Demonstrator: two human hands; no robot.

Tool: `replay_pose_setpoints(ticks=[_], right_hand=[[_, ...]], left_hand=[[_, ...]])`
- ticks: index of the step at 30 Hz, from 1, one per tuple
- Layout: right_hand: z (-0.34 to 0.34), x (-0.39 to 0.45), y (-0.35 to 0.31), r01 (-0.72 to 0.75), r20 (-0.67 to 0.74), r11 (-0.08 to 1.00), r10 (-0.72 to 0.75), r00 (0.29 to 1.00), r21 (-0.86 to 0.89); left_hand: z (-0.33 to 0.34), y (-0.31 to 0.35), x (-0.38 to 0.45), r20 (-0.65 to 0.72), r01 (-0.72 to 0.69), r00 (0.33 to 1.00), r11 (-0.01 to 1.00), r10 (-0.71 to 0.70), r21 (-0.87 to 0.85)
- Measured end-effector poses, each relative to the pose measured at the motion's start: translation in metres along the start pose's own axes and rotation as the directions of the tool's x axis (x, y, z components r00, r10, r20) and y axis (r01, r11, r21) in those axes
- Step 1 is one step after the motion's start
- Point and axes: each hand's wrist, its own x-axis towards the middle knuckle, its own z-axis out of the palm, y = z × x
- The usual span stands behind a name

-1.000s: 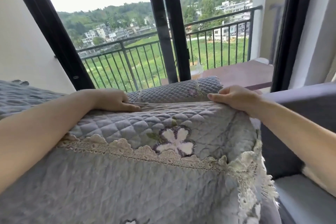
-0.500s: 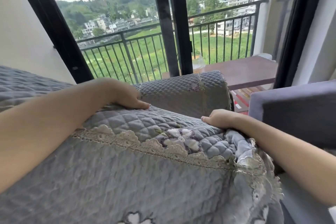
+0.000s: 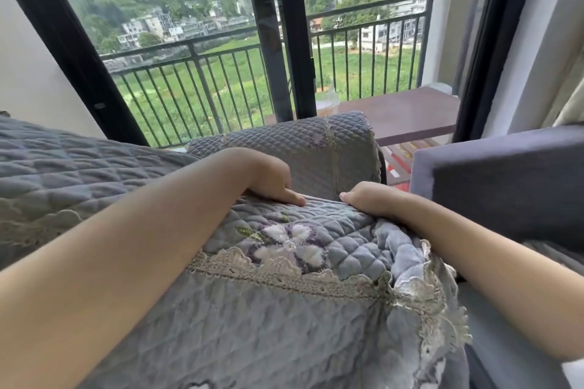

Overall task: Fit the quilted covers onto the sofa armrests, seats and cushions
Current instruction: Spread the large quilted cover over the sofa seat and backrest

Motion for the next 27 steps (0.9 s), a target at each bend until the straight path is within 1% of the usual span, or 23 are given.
replay_pose_setpoints(ticks=[3,5,7,8,9,10,11,13,14,15,16,18,20,22,23,25,27], right_hand=[[-0.001,-0.005,0.004,0.026,0.029,0.994,-0.029,0.999,0.110],[-0.002,-0.013,0.006,0.052,0.074,0.960,-0.075,0.994,0.276],[-0.006,-0.025,0.009,0.080,0.105,0.896,-0.140,0.985,0.436],[-0.007,-0.031,0.011,0.074,0.143,0.842,-0.177,0.974,0.535],[-0.009,-0.039,0.014,0.038,0.202,0.758,-0.221,0.954,0.651],[-0.011,-0.047,0.017,-0.015,0.254,0.645,-0.279,0.926,0.764],[-0.011,-0.054,0.020,-0.047,0.267,0.527,-0.349,0.898,0.848],[-0.005,-0.067,0.028,-0.038,0.207,0.343,-0.473,0.856,0.939],[0.000,-0.071,0.031,-0.032,0.169,0.267,-0.505,0.846,0.963],[0.005,-0.075,0.035,-0.041,0.147,0.212,-0.516,0.844,0.976],[0.007,-0.079,0.037,-0.053,0.144,0.184,-0.524,0.840,0.981],[0.008,-0.091,0.037,-0.077,0.173,0.199,-0.528,0.831,0.977],[0.004,-0.111,0.030,-0.073,0.212,0.284,-0.495,0.843,0.956],[0.002,-0.130,0.024,-0.029,0.208,0.387,-0.431,0.878,0.922],[0.002,-0.141,0.023,-0.021,0.203,0.416,-0.399,0.894,0.909],[0.002,-0.159,0.024,-0.027,0.225,0.472,-0.367,0.903,0.881],[0.002,-0.176,0.028,-0.031,0.263,0.558,-0.341,0.902,0.829]], left_hand=[[0.003,-0.003,-0.003,-0.061,-0.062,0.996,0.998,0.060,-0.021],[0.005,-0.008,-0.006,-0.099,-0.076,0.993,0.996,0.071,-0.046],[0.007,-0.015,-0.012,-0.134,-0.079,0.989,0.994,0.068,-0.081],[0.009,-0.019,-0.014,-0.146,-0.079,0.987,0.992,0.064,-0.102],[0.011,-0.023,-0.019,-0.159,-0.076,0.986,0.990,0.056,-0.117],[0.013,-0.027,-0.024,-0.167,-0.069,0.985,0.989,0.047,-0.129],[0.015,-0.030,-0.029,-0.174,-0.061,0.984,0.989,0.037,-0.137],[0.018,-0.032,-0.038,-0.190,-0.055,0.981,0.989,0.028,-0.140],[0.020,-0.032,-0.043,-0.196,-0.058,0.980,0.988,0.029,-0.141],[0.023,-0.030,-0.048,-0.204,-0.066,0.978,0.988,0.036,-0.141],[0.025,-0.029,-0.052,-0.212,-0.073,0.976,0.987,0.042,-0.142],[0.029,-0.026,-0.063,-0.225,-0.083,0.973,0.986,0.049,-0.146],[0.032,-0.023,-0.073,-0.244,-0.100,0.968,0.982,0.059,-0.160],[0.036,-0.020,-0.083,-0.262,-0.120,0.962,0.976,0.070,-0.182],[0.038,-0.017,-0.090,-0.267,-0.130,0.961,0.974,0.077,-0.186],[0.042,-0.013,-0.101,-0.277,-0.144,0.957,0.971,0.088,-0.188],[0.048,-0.009,-0.113,-0.283,-0.150,0.955,0.969,0.090,-0.196]])
